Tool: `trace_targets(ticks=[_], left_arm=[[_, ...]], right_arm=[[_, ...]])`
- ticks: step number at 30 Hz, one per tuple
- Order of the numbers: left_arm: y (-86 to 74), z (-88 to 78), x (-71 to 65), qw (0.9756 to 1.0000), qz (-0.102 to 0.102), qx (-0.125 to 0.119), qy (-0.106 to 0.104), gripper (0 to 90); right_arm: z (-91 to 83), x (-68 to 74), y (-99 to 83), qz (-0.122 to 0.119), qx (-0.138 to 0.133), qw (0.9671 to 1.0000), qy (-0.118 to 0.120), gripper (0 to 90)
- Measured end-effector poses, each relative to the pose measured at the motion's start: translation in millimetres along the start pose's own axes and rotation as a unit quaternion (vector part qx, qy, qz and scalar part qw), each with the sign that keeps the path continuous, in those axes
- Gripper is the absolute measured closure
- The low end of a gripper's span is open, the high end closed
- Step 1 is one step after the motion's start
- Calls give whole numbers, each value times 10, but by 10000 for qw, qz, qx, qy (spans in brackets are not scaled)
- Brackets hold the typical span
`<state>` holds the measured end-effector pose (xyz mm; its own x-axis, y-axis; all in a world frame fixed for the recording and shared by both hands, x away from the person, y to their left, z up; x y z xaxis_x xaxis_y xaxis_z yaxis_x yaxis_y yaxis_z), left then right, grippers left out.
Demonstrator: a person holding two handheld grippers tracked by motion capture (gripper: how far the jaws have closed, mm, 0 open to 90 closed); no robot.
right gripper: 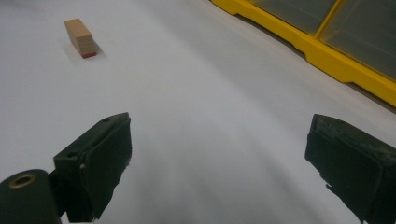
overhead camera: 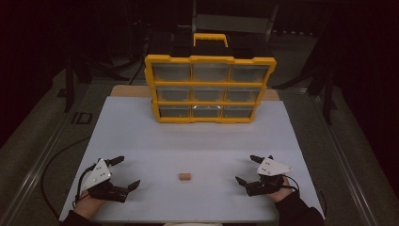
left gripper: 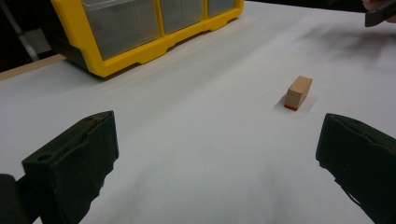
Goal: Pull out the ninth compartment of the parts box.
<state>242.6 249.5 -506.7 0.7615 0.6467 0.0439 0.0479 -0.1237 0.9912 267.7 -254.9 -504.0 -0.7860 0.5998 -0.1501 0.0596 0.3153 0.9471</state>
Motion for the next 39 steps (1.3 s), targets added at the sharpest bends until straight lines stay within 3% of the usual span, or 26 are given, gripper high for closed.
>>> trace_targets(ticks=[11,24,39], left_arm=[[-1,7,1,10000,-3,-13,-34,0],[-3,16,-8,10000,10,-4,-78,0],[-2,15,-14,9999,21,-4,-127,0]], right_arm=[[-57,4,179,-62,-117,9999,-7,74],[-111,-35,438,-463,-150,9988,-34,76],[-123,-161,733,-926,-434,9947,-112,79]])
Point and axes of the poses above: each handheld gripper's, and its own axes: z roughly forward along the jaws, y roughly out of its top, x roughly to its left, the point moved 1 cm from there along z, roughly forward along the jaws, and after that the axes turned 15 degrees about -x, right-handed, at the moved point
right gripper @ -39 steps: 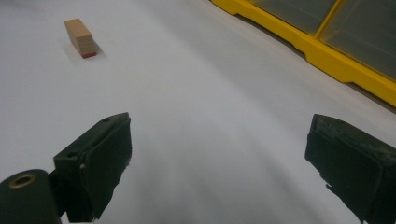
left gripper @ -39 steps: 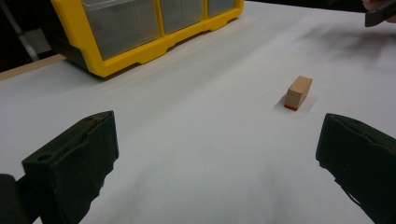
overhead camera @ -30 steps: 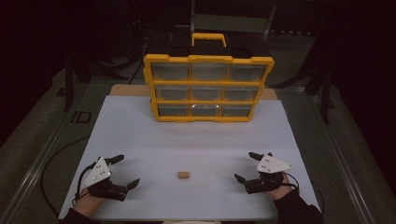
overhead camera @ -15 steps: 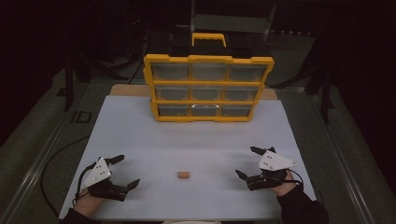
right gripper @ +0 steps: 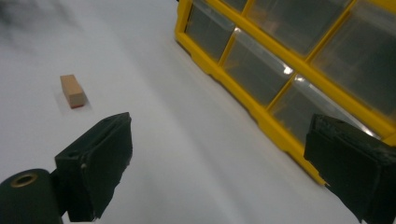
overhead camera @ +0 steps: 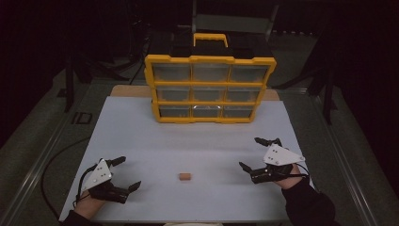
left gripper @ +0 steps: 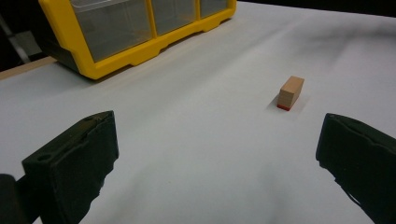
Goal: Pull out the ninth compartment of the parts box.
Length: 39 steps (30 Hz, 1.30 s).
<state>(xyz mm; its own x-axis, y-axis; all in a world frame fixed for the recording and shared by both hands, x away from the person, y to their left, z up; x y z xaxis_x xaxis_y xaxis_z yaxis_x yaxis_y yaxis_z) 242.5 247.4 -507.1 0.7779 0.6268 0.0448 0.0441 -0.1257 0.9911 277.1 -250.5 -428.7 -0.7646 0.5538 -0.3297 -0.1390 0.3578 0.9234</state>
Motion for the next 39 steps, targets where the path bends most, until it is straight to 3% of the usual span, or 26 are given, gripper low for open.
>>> trace_targets(ticks=[7,17,27,39], left_arm=[[2,0,-1,10000,2,-8,-5,0],[2,0,-5,10000,-8,-23,-32,0],[4,-4,-6,10000,-21,-29,-36,0],[2,-2,-8,10000,-18,-47,-61,0]], right_arm=[[22,-51,124,-189,-86,9998,55,78],[85,-159,259,-478,-230,9986,-83,78],[246,-232,380,-880,-325,9955,-140,79],[483,-324,405,-1235,-368,9917,-15,79]])
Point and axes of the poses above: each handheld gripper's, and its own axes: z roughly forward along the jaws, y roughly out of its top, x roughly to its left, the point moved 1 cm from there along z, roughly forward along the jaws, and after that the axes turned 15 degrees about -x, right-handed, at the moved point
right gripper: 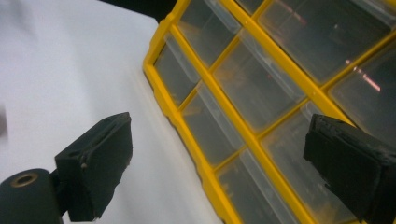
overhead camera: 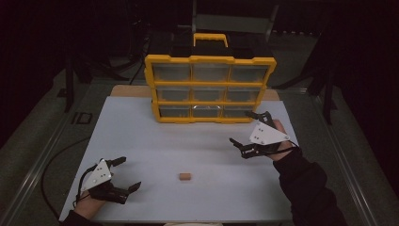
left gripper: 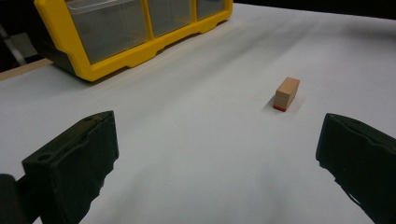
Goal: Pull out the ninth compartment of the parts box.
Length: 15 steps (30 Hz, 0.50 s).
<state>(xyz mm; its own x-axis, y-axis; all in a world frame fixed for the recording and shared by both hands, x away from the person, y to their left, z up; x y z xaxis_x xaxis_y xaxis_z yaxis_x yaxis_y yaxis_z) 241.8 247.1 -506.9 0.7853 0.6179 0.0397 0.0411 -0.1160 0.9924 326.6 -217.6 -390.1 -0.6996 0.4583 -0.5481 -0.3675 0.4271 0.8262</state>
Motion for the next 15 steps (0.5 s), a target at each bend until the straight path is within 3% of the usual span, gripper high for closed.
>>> trace_targets(ticks=[8,15], left_arm=[[3,-3,2,10000,21,12,-22,0],[3,-2,1,10000,6,-6,-24,0]], right_arm=[[95,-44,-67,-151,-124,9998,35,79],[187,-92,-113,-277,32,9996,97,80]])
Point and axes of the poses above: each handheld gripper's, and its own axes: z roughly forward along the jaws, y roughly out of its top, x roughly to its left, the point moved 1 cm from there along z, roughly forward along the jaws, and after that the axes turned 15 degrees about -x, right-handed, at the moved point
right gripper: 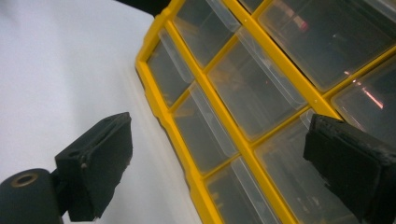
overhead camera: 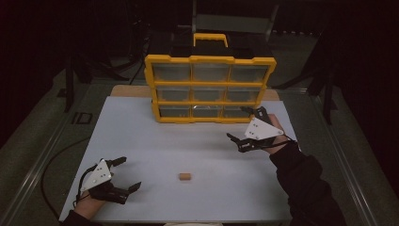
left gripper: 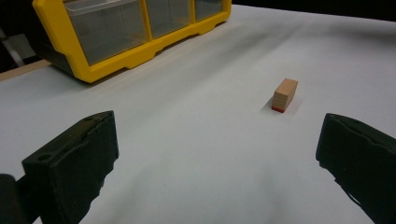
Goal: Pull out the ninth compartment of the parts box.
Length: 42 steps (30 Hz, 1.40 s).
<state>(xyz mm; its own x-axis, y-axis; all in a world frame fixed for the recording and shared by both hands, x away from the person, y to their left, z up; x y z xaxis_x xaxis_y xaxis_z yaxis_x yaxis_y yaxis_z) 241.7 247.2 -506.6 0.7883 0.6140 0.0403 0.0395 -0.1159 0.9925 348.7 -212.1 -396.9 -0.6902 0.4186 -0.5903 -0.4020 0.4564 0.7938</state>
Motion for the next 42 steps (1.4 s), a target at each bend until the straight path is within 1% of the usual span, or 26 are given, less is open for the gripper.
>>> trace_targets(ticks=[1,2,3,5,7,9,10,11,12,13,14,18,20,21,23,24,27,29,32,33,34,37,41,42], left_arm=[[0,0,0,10000,-2,0,-5,0],[0,0,0,10000,-1,-1,-9,0],[0,0,0,10000,3,-1,-7,0],[0,-1,0,10000,-1,2,-12,0],[0,-1,0,10000,-5,1,-16,0],[-1,0,0,10000,-5,1,-20,0],[-1,0,0,10000,-10,-1,-23,0],[-1,0,-2,10000,-19,-6,-24,0],[0,0,-1,10000,-10,-8,-27,0],[0,0,0,10000,-13,-10,-31,0],[0,-1,0,10000,-13,-8,-31,0],[0,-2,0,10000,-10,-8,-36,0],[0,-2,1,10000,-17,-13,-43,0],[0,-2,0,10000,-21,-21,-44,0],[-1,-1,-1,10000,-28,-26,-46,0],[-1,-1,-2,10000,-30,-31,-49,0],[-2,0,-1,10000,-32,-25,-51,0],[-2,0,0,10000,-29,-27,-56,0],[-1,-2,0,10000,-32,-36,-62,0],[-1,-2,0,10000,-35,-37,-66,0],[-1,-2,0,10000,-27,-33,-67,0],[-2,-1,-2,10000,-25,-34,-68,0],[-2,-1,-2,10000,-23,-35,-74,0],[-2,-1,-2,10000,-23,-35,-78,0]], right_arm=[[17,-10,-7,-35,21,10000,-7,79],[36,-20,-13,-21,48,10000,21,79],[54,-27,-21,-40,36,10000,-16,80],[87,-39,-37,-64,102,9999,-24,80],[122,-54,-55,-147,95,9998,-34,79],[155,-71,-76,-125,166,9998,17,80],[174,-78,-90,-132,177,9998,-10,79],[188,-90,-101,-115,224,9997,16,80],[209,-94,-118,-154,225,9996,-21,79],[226,-96,-127,-139,276,9995,-40,79],[239,-100,-137,-128,331,9994,6,79],[278,-102,-166,-154,362,9992,1,79],[308,-104,-191,-191,402,9990,24,79],[319,-109,-203,-251,399,9989,34,79],[339,-115,-226,-246,396,9989,20,79],[348,-124,-237,-294,417,9987,37,80],[380,-121,-275,-298,457,9985,46,80],[402,-121,-305,-389,466,9981,72,80],[441,-124,-344,-425,521,9977,91,80],[448,-121,-354,-431,562,9974,132,80],[465,-120,-367,-499,587,9970,122,80],[516,-95,-411,-710,774,9943,187,80],[584,-54,-472,-827,982,9912,310,80],[598,-51,-487,-922,1033,9897,351,80]])
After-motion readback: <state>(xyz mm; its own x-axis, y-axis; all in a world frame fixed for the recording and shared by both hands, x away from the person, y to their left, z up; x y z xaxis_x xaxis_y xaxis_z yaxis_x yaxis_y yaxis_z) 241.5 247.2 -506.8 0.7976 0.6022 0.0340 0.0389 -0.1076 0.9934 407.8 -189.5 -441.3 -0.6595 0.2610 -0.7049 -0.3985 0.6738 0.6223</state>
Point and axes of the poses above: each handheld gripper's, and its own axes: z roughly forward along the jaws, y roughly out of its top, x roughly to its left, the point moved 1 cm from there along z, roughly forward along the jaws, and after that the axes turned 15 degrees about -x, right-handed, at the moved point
